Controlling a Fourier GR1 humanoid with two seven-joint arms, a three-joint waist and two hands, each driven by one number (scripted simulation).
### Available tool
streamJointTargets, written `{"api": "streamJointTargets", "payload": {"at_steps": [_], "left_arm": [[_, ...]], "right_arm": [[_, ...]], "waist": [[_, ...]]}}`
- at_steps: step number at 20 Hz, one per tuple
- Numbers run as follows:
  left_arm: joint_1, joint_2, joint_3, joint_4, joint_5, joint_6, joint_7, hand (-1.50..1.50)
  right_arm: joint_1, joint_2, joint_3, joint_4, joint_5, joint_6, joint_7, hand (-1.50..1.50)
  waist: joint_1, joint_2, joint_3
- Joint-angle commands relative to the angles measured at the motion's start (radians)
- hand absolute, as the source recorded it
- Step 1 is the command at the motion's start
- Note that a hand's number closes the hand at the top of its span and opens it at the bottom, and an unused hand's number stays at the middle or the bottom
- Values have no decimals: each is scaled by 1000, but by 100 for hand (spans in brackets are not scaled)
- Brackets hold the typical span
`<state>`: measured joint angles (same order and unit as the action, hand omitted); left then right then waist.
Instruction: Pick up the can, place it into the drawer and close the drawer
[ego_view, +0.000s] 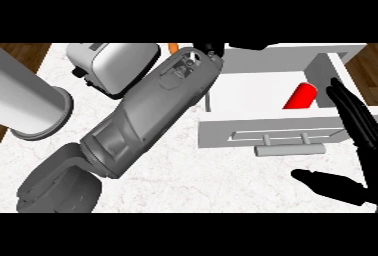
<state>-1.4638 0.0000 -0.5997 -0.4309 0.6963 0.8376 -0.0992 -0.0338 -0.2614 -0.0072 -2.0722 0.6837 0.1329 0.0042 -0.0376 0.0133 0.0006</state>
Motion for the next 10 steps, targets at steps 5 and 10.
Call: {"api": "streamJointTargets", "payload": {"at_steps": [5, 10], "left_arm": [[1, 0, 14, -44, -28, 7, 48, -150], [82, 100, 9, -137, -60, -19, 66, -150]], "right_arm": [[-56, 36, 154, 229, 327, -116, 36, -150], [-117, 72, 88, 479, 335, -290, -66, -150]], "waist": [[48, -14, -1], [69, -16, 0]]}}
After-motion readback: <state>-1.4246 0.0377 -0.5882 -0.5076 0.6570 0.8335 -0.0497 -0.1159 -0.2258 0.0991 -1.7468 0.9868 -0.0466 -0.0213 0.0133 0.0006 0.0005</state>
